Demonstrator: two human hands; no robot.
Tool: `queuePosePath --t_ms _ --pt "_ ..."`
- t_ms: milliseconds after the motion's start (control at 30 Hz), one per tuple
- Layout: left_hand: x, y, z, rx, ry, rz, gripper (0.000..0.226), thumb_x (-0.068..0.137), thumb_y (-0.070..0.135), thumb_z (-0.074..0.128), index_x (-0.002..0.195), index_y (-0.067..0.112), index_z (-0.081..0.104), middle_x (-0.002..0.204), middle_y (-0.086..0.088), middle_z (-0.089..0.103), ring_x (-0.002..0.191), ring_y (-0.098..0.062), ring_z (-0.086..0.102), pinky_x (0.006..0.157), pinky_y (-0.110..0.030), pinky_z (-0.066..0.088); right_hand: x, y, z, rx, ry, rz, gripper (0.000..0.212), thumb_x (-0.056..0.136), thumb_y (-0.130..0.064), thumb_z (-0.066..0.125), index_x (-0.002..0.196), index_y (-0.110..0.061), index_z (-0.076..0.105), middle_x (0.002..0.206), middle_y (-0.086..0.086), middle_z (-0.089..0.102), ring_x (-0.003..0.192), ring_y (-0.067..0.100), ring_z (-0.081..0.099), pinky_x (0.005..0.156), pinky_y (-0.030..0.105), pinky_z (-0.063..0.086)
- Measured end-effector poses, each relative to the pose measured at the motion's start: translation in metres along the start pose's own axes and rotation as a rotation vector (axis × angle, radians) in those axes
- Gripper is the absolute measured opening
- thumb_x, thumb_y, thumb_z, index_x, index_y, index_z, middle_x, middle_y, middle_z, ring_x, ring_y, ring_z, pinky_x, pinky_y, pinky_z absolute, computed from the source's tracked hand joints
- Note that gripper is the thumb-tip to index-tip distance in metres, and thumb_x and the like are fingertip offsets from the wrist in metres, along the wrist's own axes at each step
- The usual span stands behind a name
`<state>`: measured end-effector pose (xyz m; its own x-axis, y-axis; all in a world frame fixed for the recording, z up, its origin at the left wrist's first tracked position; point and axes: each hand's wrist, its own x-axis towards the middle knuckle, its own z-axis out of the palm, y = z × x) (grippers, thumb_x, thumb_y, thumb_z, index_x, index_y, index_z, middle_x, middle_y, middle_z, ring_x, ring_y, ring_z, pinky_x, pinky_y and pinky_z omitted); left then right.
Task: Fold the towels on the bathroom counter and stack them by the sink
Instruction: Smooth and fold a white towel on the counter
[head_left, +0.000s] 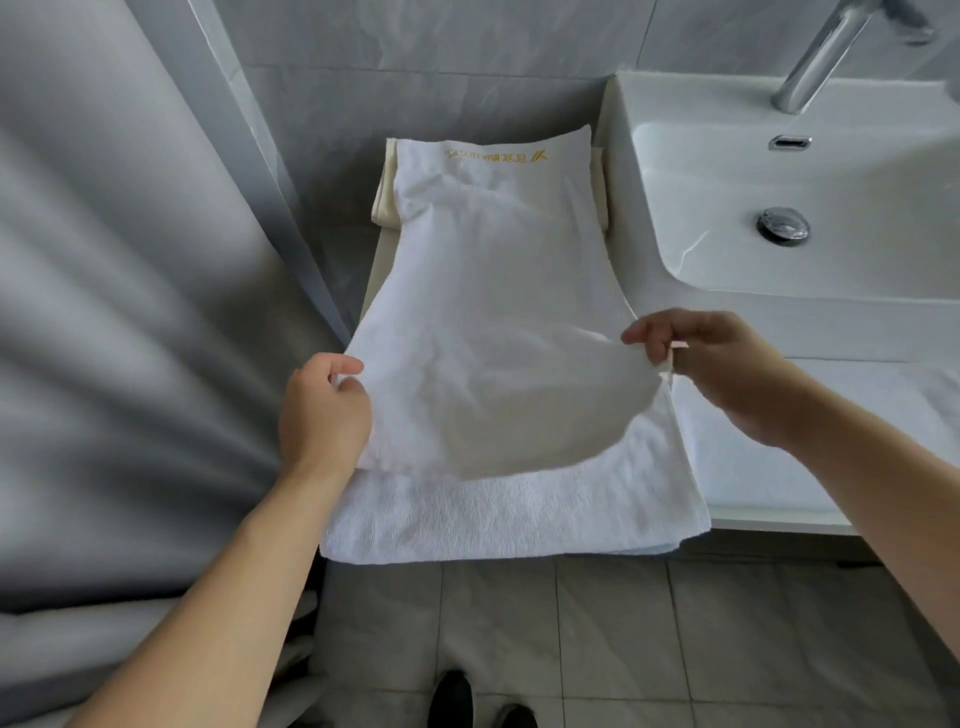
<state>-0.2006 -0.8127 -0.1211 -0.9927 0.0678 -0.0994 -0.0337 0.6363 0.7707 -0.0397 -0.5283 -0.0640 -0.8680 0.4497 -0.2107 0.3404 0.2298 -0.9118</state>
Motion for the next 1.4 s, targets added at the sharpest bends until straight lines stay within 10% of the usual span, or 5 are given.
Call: queuePosePath --t_ms 267,733,1000,1267,1400 --pt "-0.024 -0.012 -0.002 0.446 -0.274 -0.015 0.032 0.087 0.011 0.049 0.114 0.022 0.036 0.089 0.003 0.053 0.071 -0.018 0.053 0.053 -0.031 0.034 -0.016 0.036 -0.002 -1.037 -0.228 0.05 0.037 0.081 -0.005 0.044 0.066 -0.028 0.069 0.098 -0.01 0.064 0.094 0.012 0.057 0.087 0.03 0.047" --pt "0.095 0.041 0.079 0.5 -0.155 0.071 0.046 0.096 0.031 0.044 0.136 0.008 0.037 0.138 -0.017 0.04 0.128 -0.038 0.038 0.101 -0.044 0.035 0.178 0.024 0.08 -0.932 0.019 -0.166 0.053 0.099 -0.036 0.038 0.15 -0.024 0.027 0.156 0.004 0.028 0.141 0.026 0.03 0.115 0.042 0.02" --pt "0.166 0.028 0.097 0.439 -0.104 -0.202 0.01 0.092 0.014 0.043 0.089 0.006 0.048 0.086 -0.01 0.052 0.058 -0.02 0.042 0.048 -0.028 0.028 0.22 0.083 0.064 -1.091 0.136 -0.056 0.061 0.101 -0.047 0.021 0.156 -0.027 0.006 0.164 0.001 -0.004 0.15 0.019 -0.004 0.12 0.044 -0.007" --pt "0.199 0.106 0.171 0.637 0.072 0.468 0.057 0.084 0.021 0.048 0.139 0.015 0.033 0.146 -0.01 0.03 0.127 -0.033 0.033 0.101 -0.043 0.028 0.224 0.093 0.062 -1.111 0.107 -0.161 0.062 0.098 -0.052 0.022 0.155 -0.03 0.014 0.164 -0.002 -0.005 0.15 0.019 -0.007 0.119 0.039 -0.013" --pt "0.245 0.132 0.195 0.631 0.079 0.332 0.06 0.096 0.035 0.041 0.15 0.016 0.025 0.156 -0.011 0.02 0.136 -0.034 0.025 0.106 -0.047 0.026 0.222 0.089 0.063 -1.099 0.117 -0.171 0.067 0.092 -0.053 0.018 0.155 -0.028 0.018 0.164 -0.002 -0.001 0.15 0.021 -0.004 0.121 0.04 -0.007"
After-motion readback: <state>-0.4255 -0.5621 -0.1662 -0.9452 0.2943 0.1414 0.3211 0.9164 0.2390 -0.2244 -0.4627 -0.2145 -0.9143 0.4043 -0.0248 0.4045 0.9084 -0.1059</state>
